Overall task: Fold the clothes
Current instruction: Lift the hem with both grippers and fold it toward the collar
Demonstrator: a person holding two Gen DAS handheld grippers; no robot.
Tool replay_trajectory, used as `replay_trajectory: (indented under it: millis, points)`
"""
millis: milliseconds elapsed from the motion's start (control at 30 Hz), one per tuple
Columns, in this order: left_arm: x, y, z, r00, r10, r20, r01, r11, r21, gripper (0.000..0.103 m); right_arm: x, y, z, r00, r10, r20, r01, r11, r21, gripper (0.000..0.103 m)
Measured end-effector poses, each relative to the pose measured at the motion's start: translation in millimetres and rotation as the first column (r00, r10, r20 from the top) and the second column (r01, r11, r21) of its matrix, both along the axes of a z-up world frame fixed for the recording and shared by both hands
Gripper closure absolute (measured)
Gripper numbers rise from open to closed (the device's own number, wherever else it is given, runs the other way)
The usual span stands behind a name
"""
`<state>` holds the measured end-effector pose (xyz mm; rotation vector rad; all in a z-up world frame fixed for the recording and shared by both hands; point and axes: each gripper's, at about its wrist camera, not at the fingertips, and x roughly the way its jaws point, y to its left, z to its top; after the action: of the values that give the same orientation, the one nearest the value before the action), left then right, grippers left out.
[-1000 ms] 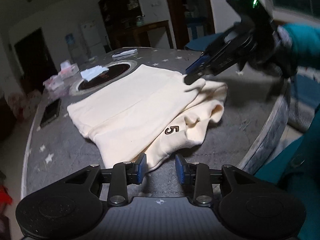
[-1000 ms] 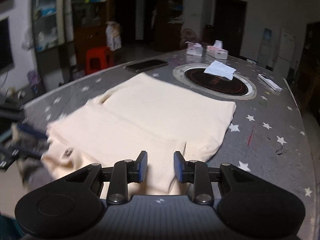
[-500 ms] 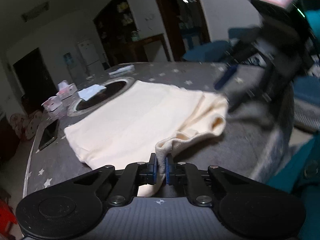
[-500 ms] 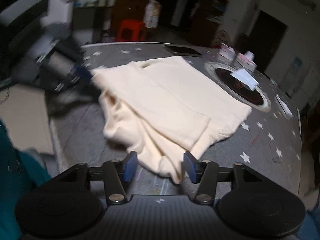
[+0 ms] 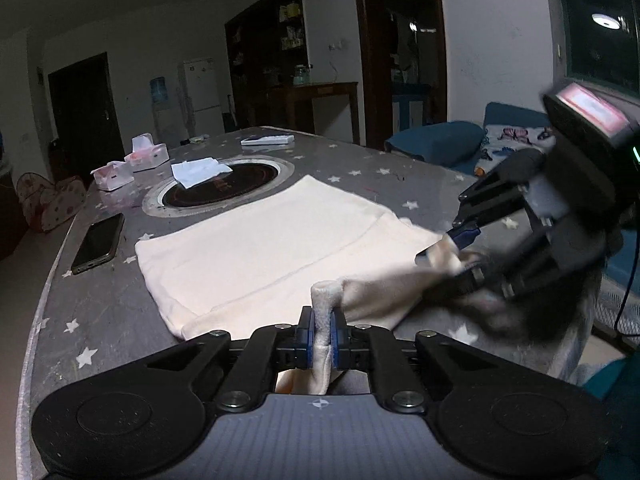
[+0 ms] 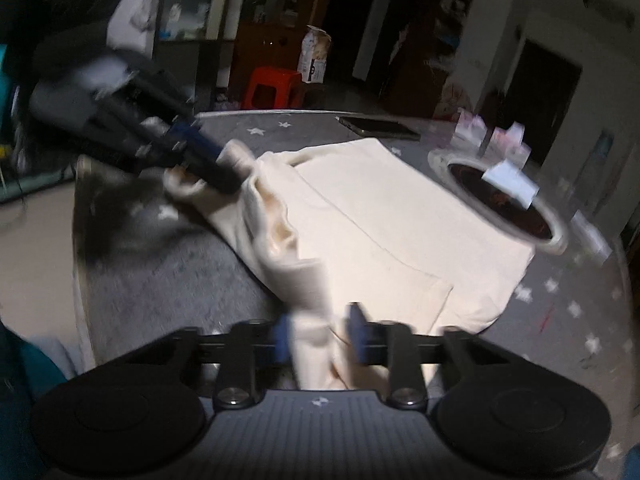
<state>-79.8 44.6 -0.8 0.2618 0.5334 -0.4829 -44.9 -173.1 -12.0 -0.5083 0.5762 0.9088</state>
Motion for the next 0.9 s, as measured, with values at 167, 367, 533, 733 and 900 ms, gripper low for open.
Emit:
replay_trajectory:
  millis: [167, 367, 533, 733, 900]
  points:
    - [-10.8, 0.9, -9.8, 1.0, -0.008, 0.009, 0.007, 0.997, 0.077, 0.079, 11.8, -5.6, 7.6, 0.997, -0.031, -0.067, 0.034, 0.998, 0.048, 0.088]
    - [-23.8, 2.0, -21.6, 1.0, -0.018, 0.019, 0.014, 0.986, 0.169, 0.073, 14.3, -3.0, 11.4, 0.996, -0.043, -0.072, 0.047, 0.998, 0.05, 0.089]
    - [-21.7, 4.2, -24.4, 0.999, -0.042, 0.007, 0.04, 0.985, 0.167, 0.093, 9.2, -2.8, 9.7, 0.997, -0.057, -0.055, 0.06, 0.997, 0.056, 0.092]
    - [-28.6, 9.7, -12.9, 0.999, -0.053, 0.004, 0.053, 0.994, 0.094, 0.098, -3.4, -9.3, 18.3, 0.998, -0.066, -0.02, 0.068, 0.993, 0.096, 0.093]
    - [-51.3, 11.3, 7.9, 0.998, -0.058, 0.008, 0.058, 0.998, 0.04, 0.099, -27.2, -21.6, 37.8, 0.999, -0.042, 0.002, 0.041, 0.993, 0.109, 0.094]
